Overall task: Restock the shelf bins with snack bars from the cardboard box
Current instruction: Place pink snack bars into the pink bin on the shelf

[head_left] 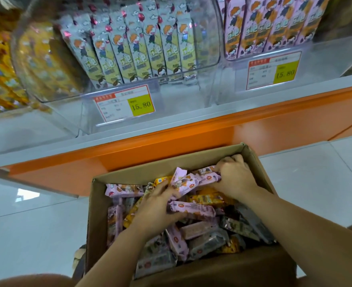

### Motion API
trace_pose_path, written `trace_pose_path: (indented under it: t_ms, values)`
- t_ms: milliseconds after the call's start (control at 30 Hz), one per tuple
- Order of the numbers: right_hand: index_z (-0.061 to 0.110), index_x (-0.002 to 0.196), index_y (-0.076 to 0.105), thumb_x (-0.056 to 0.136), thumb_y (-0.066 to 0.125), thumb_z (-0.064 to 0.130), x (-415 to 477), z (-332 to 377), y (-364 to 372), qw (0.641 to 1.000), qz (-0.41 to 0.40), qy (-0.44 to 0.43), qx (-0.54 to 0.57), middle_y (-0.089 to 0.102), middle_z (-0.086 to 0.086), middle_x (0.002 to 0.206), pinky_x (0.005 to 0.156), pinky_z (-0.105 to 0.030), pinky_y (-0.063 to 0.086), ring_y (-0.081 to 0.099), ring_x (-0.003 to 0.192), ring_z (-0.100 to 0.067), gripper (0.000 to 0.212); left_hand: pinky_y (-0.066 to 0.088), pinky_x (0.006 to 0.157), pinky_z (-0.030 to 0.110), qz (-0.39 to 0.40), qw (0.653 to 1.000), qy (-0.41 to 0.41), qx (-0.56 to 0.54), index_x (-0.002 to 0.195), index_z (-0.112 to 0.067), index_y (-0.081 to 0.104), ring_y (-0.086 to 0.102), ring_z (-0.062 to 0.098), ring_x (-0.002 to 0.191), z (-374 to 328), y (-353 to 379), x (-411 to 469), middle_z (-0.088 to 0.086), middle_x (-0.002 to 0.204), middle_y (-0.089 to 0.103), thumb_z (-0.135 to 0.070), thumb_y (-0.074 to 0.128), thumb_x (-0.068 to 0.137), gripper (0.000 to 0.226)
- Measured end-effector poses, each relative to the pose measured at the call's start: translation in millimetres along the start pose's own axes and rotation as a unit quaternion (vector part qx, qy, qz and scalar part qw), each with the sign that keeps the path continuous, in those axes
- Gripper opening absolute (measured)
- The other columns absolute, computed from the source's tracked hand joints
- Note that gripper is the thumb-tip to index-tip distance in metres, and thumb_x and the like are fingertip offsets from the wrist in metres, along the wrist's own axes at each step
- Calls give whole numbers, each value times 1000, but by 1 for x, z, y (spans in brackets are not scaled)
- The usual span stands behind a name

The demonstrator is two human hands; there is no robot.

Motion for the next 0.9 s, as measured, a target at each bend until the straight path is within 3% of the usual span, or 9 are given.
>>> trace_pose_path:
  t_ms: [67,133,167,233,333,433,533,700,900]
  values:
    - [19,108,57,86,59,46,0,1,3,1000,5,-8,16,56,-4,119,96,-37,33,36,117,-27,35,41,100,42,10,999,4,-38,97,-44,42,42,20,130,-2,-4,5,-7,150,29,-52,66,81,29]
    - [20,115,51,82,61,52,-1,3,5,999,4,-23,41,55,-2,123,97,-37,32,38,117,-26,47,44,70,34,4,997,-10,-73,93,-38,36,56,17,88,-2,-9,11,-1,114,55,-49,68,80,37]
    - [22,125,46,81,63,53,-2,4,5,998,8,-32,44,52,-2,128,99,-37,32,38,120,-26,57,37,59,33,7,997,-19,-72,97,-34,34,50,15,70,-2,-11,13,-2,94,54,-49,69,80,42]
    - [22,137,38,80,65,49,-3,5,8,996,26,-38,78,45,-3,136,101,-38,37,40,125,-26,69,30,52,32,19,999,-21,-42,104,-29,30,40,12,59,-4,-13,17,-6,80,44,-48,71,79,51]
    - [20,124,52,86,55,41,-4,14,15,988,49,-91,112,52,-2,123,93,-35,43,39,121,-27,44,31,50,28,46,998,-6,-36,106,-28,29,40,8,61,-6,-13,23,-10,83,39,-46,74,77,57]
    - [15,117,59,90,58,28,-6,18,12,983,44,-109,138,56,-1,118,96,-32,40,34,121,-24,30,28,52,26,67,997,0,-24,104,-26,31,37,6,66,-8,-17,30,-9,88,36,-46,76,75,57]
    - [7,119,59,88,63,19,-8,18,8,979,43,-97,173,53,-7,124,102,-34,35,35,123,-25,33,32,58,28,64,998,10,4,101,-27,31,39,9,75,-9,-20,34,-6,102,32,-51,76,73,58]
    - [25,137,43,79,70,12,-8,13,16,970,67,-78,221,40,-4,138,108,-36,38,41,127,-23,65,39,62,28,52,995,69,54,107,-31,28,48,16,84,-20,-10,26,-5,122,29,-53,71,77,57]
    - [28,127,56,82,70,14,-11,17,14,978,68,-99,168,36,-1,138,104,-23,33,42,126,-20,49,41,90,34,49,984,103,140,129,-32,26,47,24,109,-20,-12,15,-5,148,21,-48,69,81,66]
Point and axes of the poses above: each hand's wrist, its own x-axis towards the middle knuckle, its own y-axis out of the palm, z = x × y, the point moved 4 cm from there along x, towards the middle knuckle
